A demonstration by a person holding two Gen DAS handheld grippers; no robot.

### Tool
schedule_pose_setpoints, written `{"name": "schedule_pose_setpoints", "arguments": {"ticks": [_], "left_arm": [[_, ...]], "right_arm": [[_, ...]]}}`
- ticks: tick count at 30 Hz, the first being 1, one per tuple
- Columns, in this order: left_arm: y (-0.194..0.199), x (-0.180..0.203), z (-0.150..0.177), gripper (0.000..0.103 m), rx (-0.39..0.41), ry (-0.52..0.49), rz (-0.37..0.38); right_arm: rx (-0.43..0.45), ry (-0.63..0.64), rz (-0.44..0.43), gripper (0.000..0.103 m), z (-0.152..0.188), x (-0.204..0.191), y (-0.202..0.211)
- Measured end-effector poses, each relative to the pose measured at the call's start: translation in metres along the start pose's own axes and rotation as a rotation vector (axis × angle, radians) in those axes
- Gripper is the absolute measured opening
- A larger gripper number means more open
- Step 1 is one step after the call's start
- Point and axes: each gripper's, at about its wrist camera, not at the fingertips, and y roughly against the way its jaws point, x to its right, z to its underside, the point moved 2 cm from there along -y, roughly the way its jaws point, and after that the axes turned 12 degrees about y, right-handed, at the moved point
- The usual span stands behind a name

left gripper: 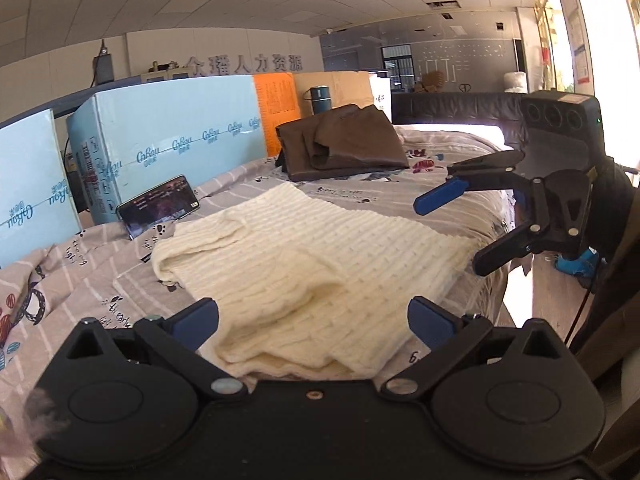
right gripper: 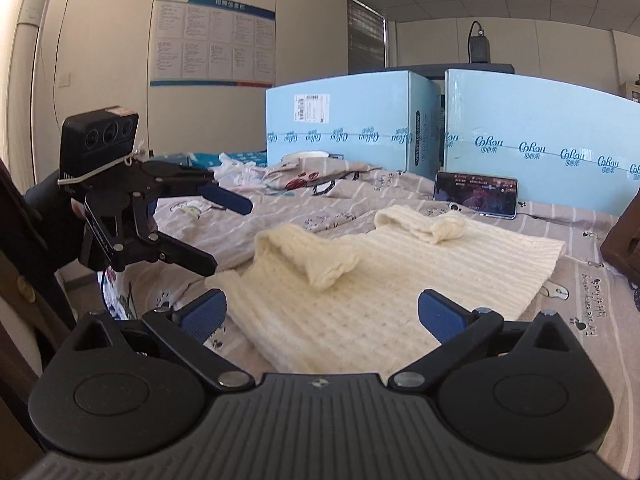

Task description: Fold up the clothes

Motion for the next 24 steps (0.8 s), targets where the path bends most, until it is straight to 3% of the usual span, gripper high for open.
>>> {"name": "schedule_pose_setpoints", "arguments": {"ticks": [3, 7, 11, 12, 13, 17, 20, 24], "left_arm": [[-0.002, 0.004, 0.006, 0.103, -0.028, 0.014, 0.034], [-0.007, 0.001, 0.01, 0.103, -0.038, 0.039, 0.003], [-0.007, -0.008, 0.007, 0.103, -0.026, 0.075, 0.015], [-0.007, -0.009, 0.007, 0.103, -0.027, 0.069, 0.02], [-0.007, -0.01, 0.006, 0.103, -0.028, 0.064, 0.024], [-0.007, -0.013, 0.004, 0.103, -0.037, 0.038, 0.054], [-0.013, -0.018, 0.0, 0.103, -0.053, 0.023, 0.091], [-0.028, -0.029, -0.007, 0.103, -0.056, 0.025, 0.07]], "right_arm": [[-0.068, 0.017, -0.017, 0.103, 0.009, -0.01, -0.008], [-0.136, 0.1, 0.03, 0.103, 0.016, -0.02, -0.024], [-0.149, 0.19, 0.058, 0.099, 0.013, -0.022, -0.035], [-0.14, 0.209, 0.05, 0.095, 0.012, -0.024, -0.036], [-0.134, 0.221, 0.041, 0.085, 0.011, -0.024, -0.036], [-0.105, 0.261, -0.036, 0.035, 0.003, -0.024, -0.038], [-0.049, 0.228, -0.05, 0.025, -0.005, -0.015, -0.034], [0.02, 0.174, -0.04, 0.022, -0.017, 0.006, -0.032]]}}
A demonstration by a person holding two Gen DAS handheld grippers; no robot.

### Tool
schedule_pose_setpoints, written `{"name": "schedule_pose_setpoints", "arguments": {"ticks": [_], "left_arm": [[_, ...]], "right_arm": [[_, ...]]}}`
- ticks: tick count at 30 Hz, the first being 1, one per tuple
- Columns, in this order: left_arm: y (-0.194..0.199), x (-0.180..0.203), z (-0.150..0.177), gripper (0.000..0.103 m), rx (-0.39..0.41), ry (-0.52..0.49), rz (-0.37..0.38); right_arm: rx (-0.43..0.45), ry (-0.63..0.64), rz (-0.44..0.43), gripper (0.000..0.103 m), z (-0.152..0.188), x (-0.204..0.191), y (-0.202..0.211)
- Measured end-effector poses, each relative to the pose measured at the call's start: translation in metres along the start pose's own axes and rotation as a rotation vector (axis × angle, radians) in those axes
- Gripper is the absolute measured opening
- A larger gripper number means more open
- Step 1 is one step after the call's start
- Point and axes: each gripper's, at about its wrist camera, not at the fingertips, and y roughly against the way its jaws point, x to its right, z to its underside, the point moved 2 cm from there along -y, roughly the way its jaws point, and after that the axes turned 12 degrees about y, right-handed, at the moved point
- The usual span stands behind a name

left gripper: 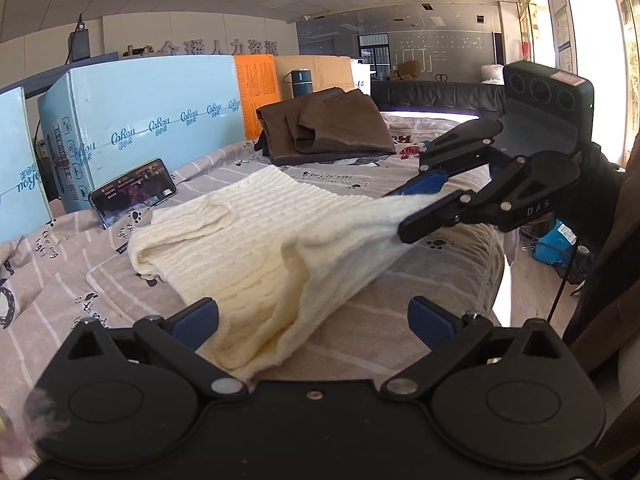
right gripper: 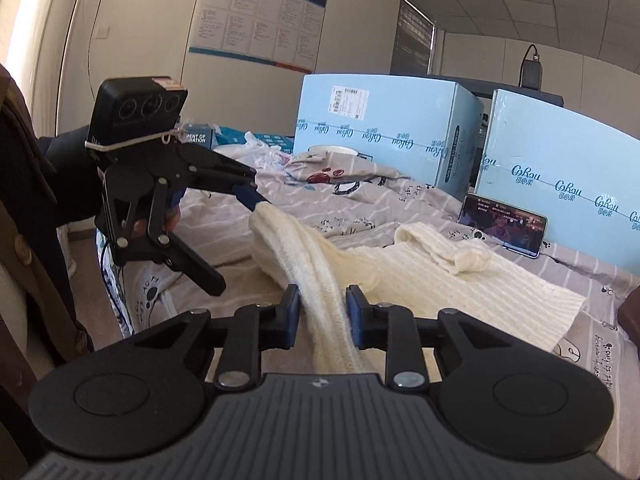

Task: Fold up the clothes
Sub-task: 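Grasp the sweater side edge with the right tool to fold it inward, then fold the held side edge over the sweater body with the right tool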

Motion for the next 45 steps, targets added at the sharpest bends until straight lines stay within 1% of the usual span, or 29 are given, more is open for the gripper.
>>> {"name": "schedule_pose_setpoints", "arguments": {"ticks": [5, 9, 10, 11, 13, 15, 17, 18, 19, 20, 22, 23, 25, 27, 29, 31, 32, 33, 35, 36, 37, 38, 42, 45], "left_arm": [[-0.014, -0.021, -0.014, 0.103, 0.019, 0.065, -0.017], [-0.027, -0.035, -0.026, 0.103, 0.038, 0.117, -0.03], [-0.03, -0.039, -0.028, 0.103, 0.038, 0.135, -0.034], [-0.035, -0.044, -0.032, 0.103, 0.037, 0.163, -0.033], [-0.043, -0.049, -0.035, 0.103, 0.032, 0.195, -0.037], [-0.052, -0.054, -0.035, 0.103, 0.009, 0.216, -0.039], [-0.054, -0.054, -0.035, 0.103, 0.004, 0.227, -0.007], [-0.053, -0.052, -0.034, 0.103, 0.004, 0.214, 0.008], [-0.052, -0.049, -0.034, 0.103, 0.003, 0.2, 0.022], [-0.053, -0.047, -0.034, 0.103, -0.001, 0.188, 0.023], [-0.055, -0.047, -0.033, 0.103, -0.01, 0.186, 0.017], [-0.055, -0.048, -0.032, 0.103, -0.01, 0.193, 0.021], [-0.055, -0.05, -0.031, 0.103, -0.008, 0.205, 0.023], [-0.054, -0.05, -0.031, 0.103, -0.005, 0.213, 0.022], [-0.054, -0.051, -0.03, 0.103, -0.007, 0.223, 0.021], [-0.053, -0.051, -0.029, 0.103, -0.007, 0.23, 0.025], [-0.052, -0.051, -0.029, 0.103, -0.007, 0.231, 0.025], [-0.052, -0.051, -0.029, 0.103, -0.007, 0.231, 0.025], [-0.051, -0.05, -0.028, 0.103, -0.01, 0.23, 0.037], [-0.051, -0.049, -0.028, 0.103, -0.015, 0.226, 0.045], [-0.05, -0.048, -0.027, 0.103, -0.017, 0.22, 0.051], [-0.048, -0.045, -0.027, 0.103, -0.017, 0.209, 0.069], [-0.041, -0.036, -0.027, 0.103, -0.011, 0.149, 0.168], [-0.046, -0.036, -0.031, 0.103, -0.027, 0.108, 0.139]], "right_arm": [[0.057, -0.01, 0.044, 0.017, -0.011, 0.028, -0.004], [0.087, -0.011, 0.092, 0.016, -0.019, 0.053, -0.012], [0.094, -0.017, 0.108, 0.013, -0.02, 0.06, -0.014], [0.096, -0.023, 0.128, 0.011, -0.021, 0.068, -0.017], [0.082, -0.039, 0.164, 0.011, -0.02, 0.085, -0.027], [0.061, -0.071, 0.177, 0.011, -0.016, 0.101, -0.038], [0.063, -0.126, 0.155, 0.011, -0.011, 0.112, -0.042], [0.084, -0.168, 0.134, 0.013, -0.008, 0.116, -0.04], [0.097, -0.212, 0.097, 0.028, -0.006, 0.118, -0.035], [0.111, -0.256, 0.06, 0.056, -0.004, 0.12, -0.03], [0.134, -0.291, 0.013, 0.083, -0.002, 0.113, -0.018], [0.137, -0.281, -0.016, 0.081, -0.002, 0.107, -0.01], [0.096, -0.252, -0.026, 0.081, 0.0, 0.093, 0.0], [0.019, -0.232, -0.022, 0.081, 0.007, 0.081, 0.005], [-0.043, -0.243, -0.037, 0.081, 0.016, 0.072, 0.008], [-0.064, -0.252, -0.057, 0.081, 0.022, 0.065, 0.008], [-0.074, -0.257, -0.067, 0.078, 0.026, 0.062, 0.008], [-0.085, -0.261, -0.076, 0.072, 0.029, 0.059, 0.008], [-0.108, -0.254, -0.062, 0.041, 0.035, 0.056, 0.005], [-0.098, -0.249, -0.069, 0.036, 0.036, 0.057, 0.005], [-0.087, -0.244, -0.075, 0.024, 0.037, 0.057, 0.004], [-0.063, -0.233, -0.063, 0.013, 0.033, 0.058, 0.005], [0.034, -0.214, 0.0, 0.011, 0.022, 0.069, 0.007], [0.082, -0.227, 0.056, 0.011, 0.016, 0.081, 0.002]]}}
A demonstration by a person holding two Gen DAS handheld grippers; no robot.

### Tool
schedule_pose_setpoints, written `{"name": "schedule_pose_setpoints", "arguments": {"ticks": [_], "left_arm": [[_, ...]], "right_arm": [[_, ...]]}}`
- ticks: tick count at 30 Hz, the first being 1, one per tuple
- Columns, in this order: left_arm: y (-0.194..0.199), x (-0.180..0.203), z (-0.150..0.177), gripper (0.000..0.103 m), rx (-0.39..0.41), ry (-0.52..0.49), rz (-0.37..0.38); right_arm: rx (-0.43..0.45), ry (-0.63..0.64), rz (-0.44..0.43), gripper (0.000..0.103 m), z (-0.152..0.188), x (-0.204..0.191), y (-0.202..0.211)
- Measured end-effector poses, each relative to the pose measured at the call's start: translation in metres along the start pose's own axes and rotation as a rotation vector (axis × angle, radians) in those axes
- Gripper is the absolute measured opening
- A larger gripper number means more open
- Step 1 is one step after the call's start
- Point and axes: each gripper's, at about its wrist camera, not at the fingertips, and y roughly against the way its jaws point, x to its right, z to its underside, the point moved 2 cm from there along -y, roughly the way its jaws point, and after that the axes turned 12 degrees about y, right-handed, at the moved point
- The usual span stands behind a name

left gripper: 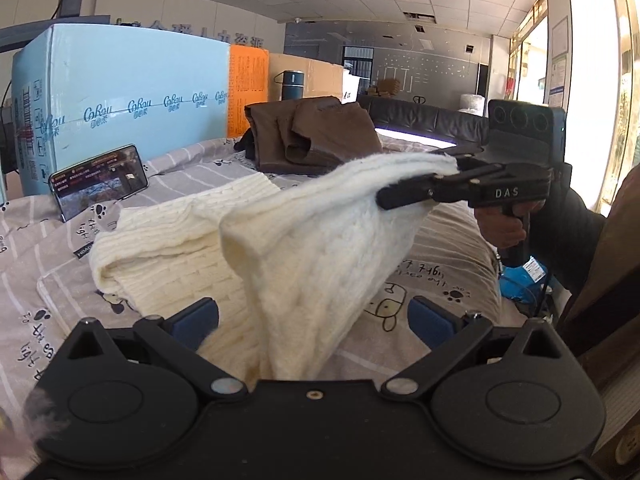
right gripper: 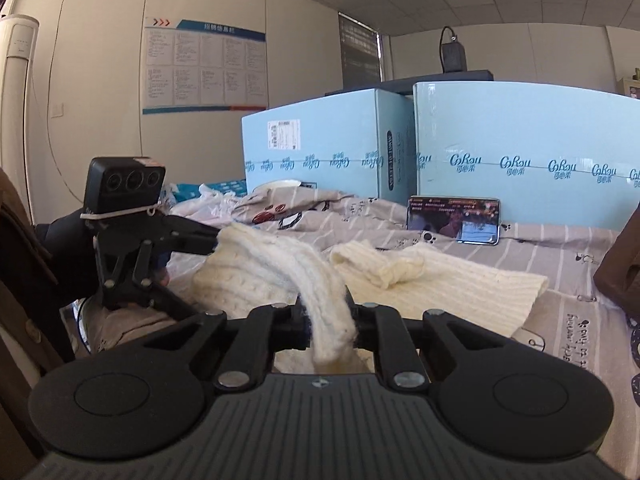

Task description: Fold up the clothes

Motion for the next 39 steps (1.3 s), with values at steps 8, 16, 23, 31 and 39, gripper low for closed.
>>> {"name": "schedule_pose_setpoints", "arguments": {"ticks": [8, 16, 23, 31, 39], "left_arm": [[-0.011, -0.033, -0.036, 0.103, 0.098, 0.046, -0.083], [-0.044, -0.073, -0.071, 0.092, 0.159, 0.094, -0.115], [-0.077, -0.097, -0.081, 0.095, 0.134, 0.145, -0.186], [-0.061, -0.117, -0.081, 0.101, 0.167, 0.248, -0.28], [-0.028, -0.121, -0.058, 0.094, 0.16, 0.475, -0.32]], "right_arm": [[0.067, -0.04, 0.122, 0.011, -0.016, 0.034, -0.025], [0.042, -0.138, 0.26, 0.011, -0.025, 0.084, -0.067], [-0.063, -0.251, 0.314, 0.011, -0.012, 0.127, -0.101], [-0.155, -0.382, 0.355, 0.035, 0.018, 0.15, -0.117], [-0.095, -0.503, 0.399, 0.067, 0.022, 0.152, -0.087]]}}
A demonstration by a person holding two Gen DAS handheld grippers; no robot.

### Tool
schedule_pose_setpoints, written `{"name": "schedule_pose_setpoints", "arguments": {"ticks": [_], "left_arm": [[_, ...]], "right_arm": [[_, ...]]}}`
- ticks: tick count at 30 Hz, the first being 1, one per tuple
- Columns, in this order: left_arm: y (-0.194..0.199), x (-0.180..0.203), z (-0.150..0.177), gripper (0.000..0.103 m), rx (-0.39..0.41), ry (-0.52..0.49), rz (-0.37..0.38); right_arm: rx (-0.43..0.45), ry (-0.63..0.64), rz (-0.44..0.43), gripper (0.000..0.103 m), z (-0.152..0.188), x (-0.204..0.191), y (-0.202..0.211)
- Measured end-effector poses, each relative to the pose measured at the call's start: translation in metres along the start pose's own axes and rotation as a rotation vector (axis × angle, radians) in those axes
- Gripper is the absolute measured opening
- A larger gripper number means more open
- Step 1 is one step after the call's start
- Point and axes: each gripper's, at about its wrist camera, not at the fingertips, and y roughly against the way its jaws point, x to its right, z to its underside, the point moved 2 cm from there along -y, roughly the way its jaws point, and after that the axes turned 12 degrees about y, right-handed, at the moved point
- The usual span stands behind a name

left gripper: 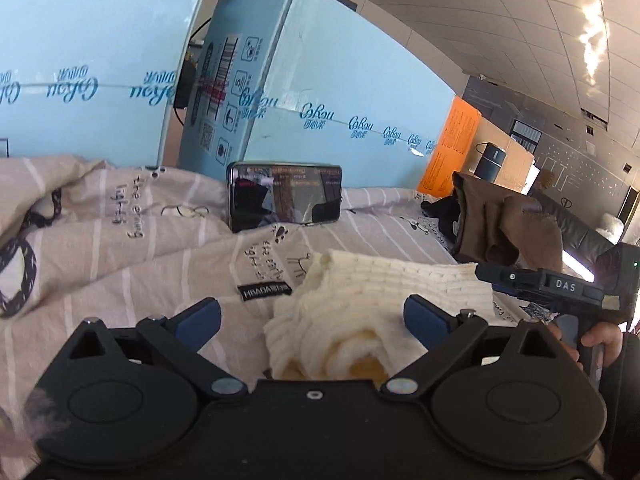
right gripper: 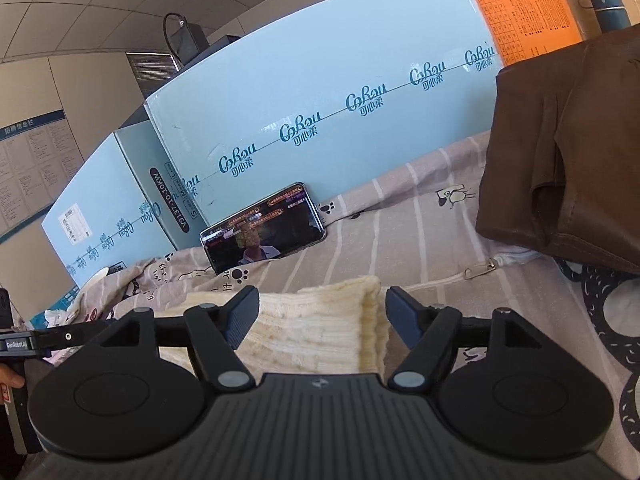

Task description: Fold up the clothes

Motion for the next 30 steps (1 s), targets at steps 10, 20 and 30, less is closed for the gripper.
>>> {"name": "schedule_pose_setpoints", "arguments": {"ticks": [10, 20, 30], "left_arm": [[-0.023, 0.023, 0.006, 0.042, 0.051, -0.153, -0.035], [-0.031, 0.017, 0.017, 0.068, 0.063, -0.164, -0.128], [-0.025, 0.011, 0.011, 0.101, 0.118, -0.137, -0.199]], "right_arm": [[0.066, -0.012, 0.128, 0.012, -0.003, 0.002, -0.013], [0.112, -0.102, 0.179, 0.047, 0.001, 0.015, -0.001], [0.079, 0.018, -0.126, 0.08, 0.001, -0.017, 0.007]]}}
